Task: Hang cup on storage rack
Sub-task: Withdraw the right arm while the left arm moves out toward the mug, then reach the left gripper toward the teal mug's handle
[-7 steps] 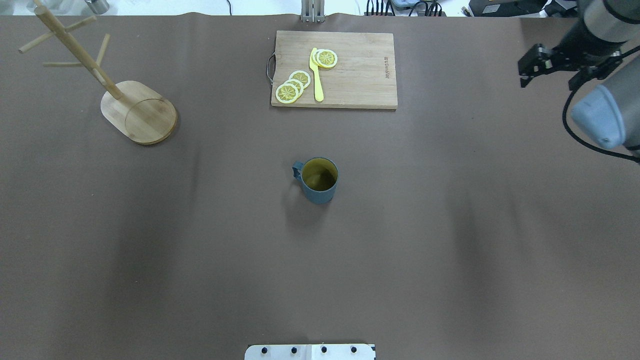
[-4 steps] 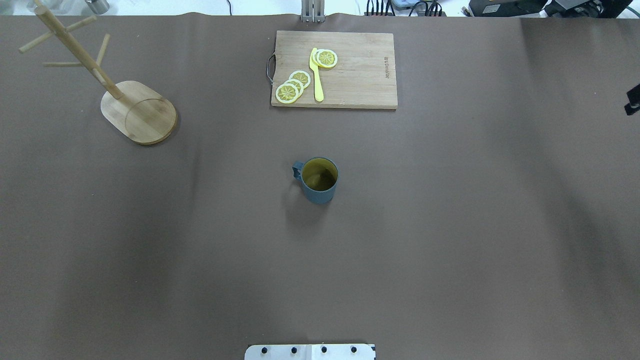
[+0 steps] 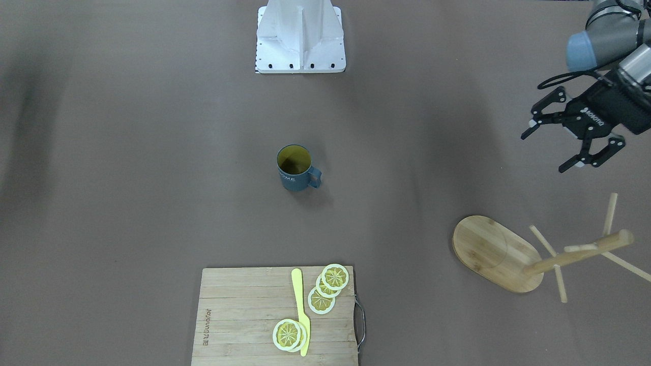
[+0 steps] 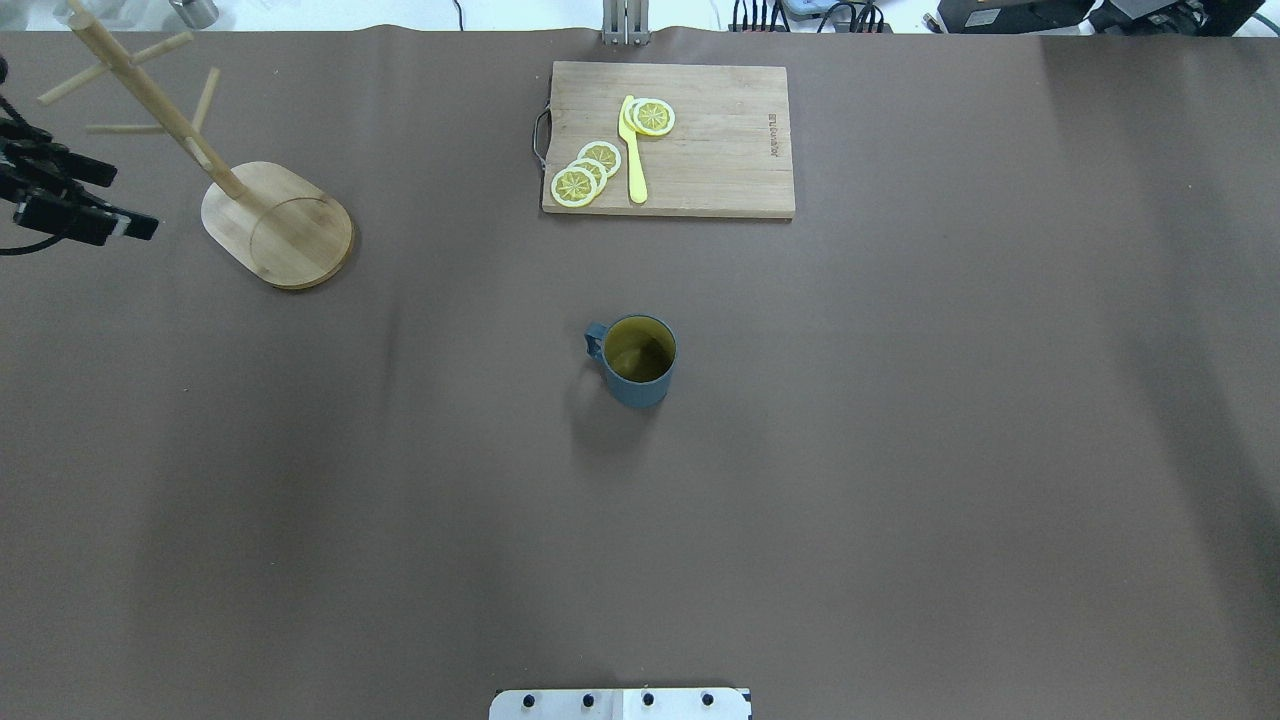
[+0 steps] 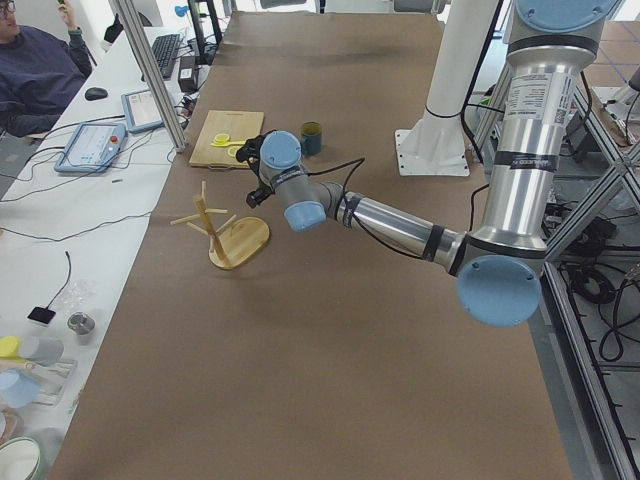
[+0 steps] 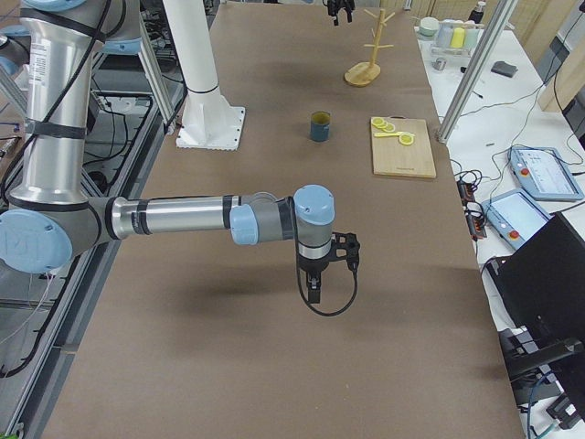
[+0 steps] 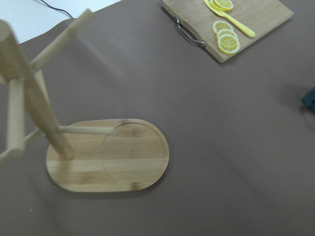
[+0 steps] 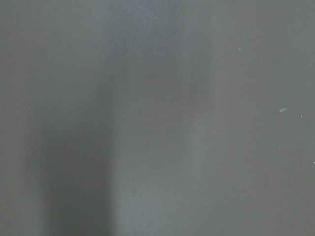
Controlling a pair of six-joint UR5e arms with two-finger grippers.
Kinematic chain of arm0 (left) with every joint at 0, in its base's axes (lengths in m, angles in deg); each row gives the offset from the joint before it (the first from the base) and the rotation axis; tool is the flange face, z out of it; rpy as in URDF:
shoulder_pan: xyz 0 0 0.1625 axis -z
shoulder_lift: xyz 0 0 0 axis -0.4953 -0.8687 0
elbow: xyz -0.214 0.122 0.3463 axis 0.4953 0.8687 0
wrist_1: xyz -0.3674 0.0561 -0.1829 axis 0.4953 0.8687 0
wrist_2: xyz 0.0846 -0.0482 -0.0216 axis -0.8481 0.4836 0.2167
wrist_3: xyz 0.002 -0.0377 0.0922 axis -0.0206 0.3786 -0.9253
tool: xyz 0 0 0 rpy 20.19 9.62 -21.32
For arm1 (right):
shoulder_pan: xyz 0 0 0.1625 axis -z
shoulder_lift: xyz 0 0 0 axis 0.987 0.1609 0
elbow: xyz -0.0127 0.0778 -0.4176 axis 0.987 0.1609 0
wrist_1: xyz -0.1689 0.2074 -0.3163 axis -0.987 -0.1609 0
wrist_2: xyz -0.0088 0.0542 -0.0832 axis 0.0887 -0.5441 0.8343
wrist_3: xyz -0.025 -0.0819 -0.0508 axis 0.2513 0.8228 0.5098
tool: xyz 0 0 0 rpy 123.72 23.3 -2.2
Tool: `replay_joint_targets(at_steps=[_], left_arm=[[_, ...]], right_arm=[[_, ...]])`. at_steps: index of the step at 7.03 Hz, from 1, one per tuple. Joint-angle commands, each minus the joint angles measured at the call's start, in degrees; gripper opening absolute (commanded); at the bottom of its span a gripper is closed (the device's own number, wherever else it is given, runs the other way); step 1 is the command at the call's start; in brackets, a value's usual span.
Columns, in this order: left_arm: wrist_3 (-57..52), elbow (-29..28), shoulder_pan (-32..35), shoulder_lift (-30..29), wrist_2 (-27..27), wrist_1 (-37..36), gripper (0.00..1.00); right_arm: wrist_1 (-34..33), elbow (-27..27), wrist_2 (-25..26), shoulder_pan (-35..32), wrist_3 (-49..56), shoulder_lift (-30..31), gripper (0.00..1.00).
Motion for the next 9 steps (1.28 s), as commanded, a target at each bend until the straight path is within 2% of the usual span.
replay_joint_targets(at_steps=[1, 4, 5, 8, 9], left_arm=[[5.4, -3.1, -10.4, -7.0, -12.4, 1.9, 0.97], [8.8, -17.5, -22.1, -14.9, -24.0, 16.7, 0.97], [8.7, -20.0, -25.1, -17.7, -28.2, 18.5, 0.94], [8.7, -20.6, -30.2, -18.5, -33.7, 23.8, 0.93], [8.8, -20.4, -33.9, -18.6, -39.2, 23.8, 0.93]], right_arm=[[0.4, 0.2, -1.1, -2.1, 0.6, 1.9, 1.00], [0.3, 0.4, -1.3, -2.1, 0.2, 1.8, 1.00], [0.3, 0.3, -1.4, -2.1, 0.1, 1.8, 1.00], [0.2, 0.3, -2.2, -2.1, 0.0, 1.5, 1.00], [0.2, 0.3, -2.2, -2.1, -0.1, 1.4, 1.00]])
